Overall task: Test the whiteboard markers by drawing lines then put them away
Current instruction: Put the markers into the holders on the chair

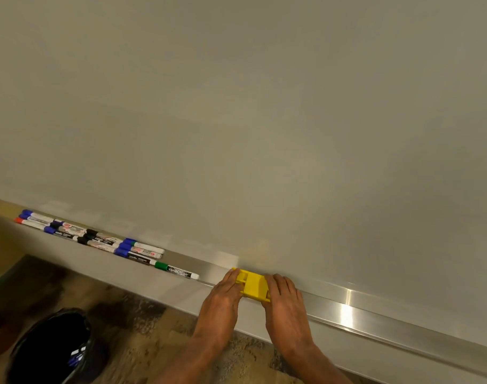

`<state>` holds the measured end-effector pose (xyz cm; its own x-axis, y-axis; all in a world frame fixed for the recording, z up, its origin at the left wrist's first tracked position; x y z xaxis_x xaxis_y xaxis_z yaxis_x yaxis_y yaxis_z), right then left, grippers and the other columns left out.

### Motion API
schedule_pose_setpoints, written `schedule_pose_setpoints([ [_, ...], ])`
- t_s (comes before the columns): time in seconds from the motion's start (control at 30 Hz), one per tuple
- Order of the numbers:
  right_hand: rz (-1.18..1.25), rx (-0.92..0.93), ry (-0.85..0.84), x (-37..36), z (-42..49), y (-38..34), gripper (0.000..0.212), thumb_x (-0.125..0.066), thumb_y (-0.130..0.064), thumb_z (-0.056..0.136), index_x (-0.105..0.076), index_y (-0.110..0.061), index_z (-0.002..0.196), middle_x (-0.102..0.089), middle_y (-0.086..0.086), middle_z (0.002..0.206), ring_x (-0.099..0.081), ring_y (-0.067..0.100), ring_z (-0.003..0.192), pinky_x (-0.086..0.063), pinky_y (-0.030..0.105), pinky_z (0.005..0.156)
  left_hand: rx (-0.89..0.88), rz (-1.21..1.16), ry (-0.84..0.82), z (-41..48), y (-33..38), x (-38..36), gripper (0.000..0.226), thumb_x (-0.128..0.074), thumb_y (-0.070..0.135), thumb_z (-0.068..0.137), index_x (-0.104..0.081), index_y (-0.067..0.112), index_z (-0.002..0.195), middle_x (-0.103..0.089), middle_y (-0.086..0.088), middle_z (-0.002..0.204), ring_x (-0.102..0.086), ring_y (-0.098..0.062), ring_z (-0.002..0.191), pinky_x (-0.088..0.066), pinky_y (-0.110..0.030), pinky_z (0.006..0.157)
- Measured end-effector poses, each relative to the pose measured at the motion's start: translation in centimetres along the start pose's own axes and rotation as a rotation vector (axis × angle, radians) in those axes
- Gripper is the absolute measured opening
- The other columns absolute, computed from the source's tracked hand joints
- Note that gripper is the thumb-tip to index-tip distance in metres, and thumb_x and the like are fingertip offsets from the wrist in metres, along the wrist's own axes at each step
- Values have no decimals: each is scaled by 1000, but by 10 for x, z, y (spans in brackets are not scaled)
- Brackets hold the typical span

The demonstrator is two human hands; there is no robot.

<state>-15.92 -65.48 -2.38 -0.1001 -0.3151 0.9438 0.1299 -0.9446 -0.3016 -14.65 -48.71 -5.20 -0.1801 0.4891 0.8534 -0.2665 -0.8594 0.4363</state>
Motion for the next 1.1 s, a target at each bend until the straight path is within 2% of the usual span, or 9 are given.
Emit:
schedule_pose_setpoints([
  [0.2, -31, -18, 16, -24, 11, -1, 70, -96, -17, 53, -67, -15, 117, -69, 7, 113, -68, 26, 102, -59, 41, 83, -29, 32, -56, 11, -22, -16, 46, -95, 3, 64, -80, 17, 106, -70, -6, 130, -69, -20, 117, -48, -28, 98],
  [0.37, -43, 1, 42, -36, 15, 1, 66, -97, -20, 53, -68, -18, 112, -69, 7, 110, -68, 27, 100, -59, 40, 81, -23, 57, -106, 14, -35, -26, 54, -100, 9, 56, -81, 17, 106, -72, -5, 127, -71, -19, 114, -55, -28, 91],
  [0.5, -57, -4, 16, -45, 16, 1, 68, -97, -18, 54, -66, -20, 114, -66, 9, 115, -66, 29, 104, -58, 41, 83, -10, 89, -132, 11, -40, -31, 56, -100, 7, 54, -81, 19, 105, -71, -5, 128, -69, -20, 118, -50, -28, 98],
  [0.6, -77, -4, 14, -50, 14, 2, 67, -95, -16, 57, -64, -22, 116, -64, 12, 119, -63, 31, 109, -57, 42, 85, -1, 97, -127, 11, -39, -31, 51, -98, 8, 59, -81, 20, 105, -71, -5, 129, -67, -20, 121, -44, -28, 101],
  [0.77, -79, -22, -2, -50, 12, 3, 69, -94, -14, 57, -62, -25, 117, -62, 12, 124, -59, 32, 115, -56, 43, 88, -6, 129, -119, 12, -34, -28, 52, -100, 11, 57, -81, 18, 105, -72, -5, 126, -69, -21, 118, -44, -30, 100],
  [0.83, -62, -12, 35, -43, 9, 4, 57, -90, -22, 68, -63, -25, 118, -62, 12, 125, -59, 32, 116, -56, 44, 89, -9, 130, -99, 12, -30, -24, 48, -99, 19, 62, -80, 16, 107, -73, -5, 124, -70, -21, 117, -47, -32, 100],
  [0.93, -53, -1, 116, -32, -1, 8, 37, -70, -32, 90, -62, -22, 124, -59, 11, 130, -55, 31, 120, -52, 45, 94, 14, 86, -75, 8, -23, -15, 43, -89, 30, 78, -77, 13, 116, -71, -8, 129, -67, -24, 121, -53, -40, 100],
  [1.0, -53, -15, 154, -25, -11, 12, 37, -57, -37, 96, -59, -20, 129, -57, 11, 134, -51, 30, 124, -47, 46, 100, 1, 70, -36, 2, -14, -10, 36, -74, 38, 91, -76, 13, 116, -69, -8, 132, -64, -25, 126, -51, -39, 103],
  [1.1, -55, -28, 186, -10, -25, 16, 40, -48, -40, 100, -56, -17, 132, -54, 12, 139, -48, 30, 131, -37, 48, 108, -53, 0, 5, -6, 10, -1, 47, -49, 46, 99, -73, 12, 121, -63, -8, 140, -56, -24, 135, -38, -31, 115],
])
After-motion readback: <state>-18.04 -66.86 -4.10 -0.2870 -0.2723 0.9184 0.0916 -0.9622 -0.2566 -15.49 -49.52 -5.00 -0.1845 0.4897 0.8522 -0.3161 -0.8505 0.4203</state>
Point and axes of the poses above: each hand's wrist, its own z-axis towards the middle knuckle, its own x-axis out of the back of the hand, y = z × x, the point moved 1 cm from there along z, towards the middle knuckle
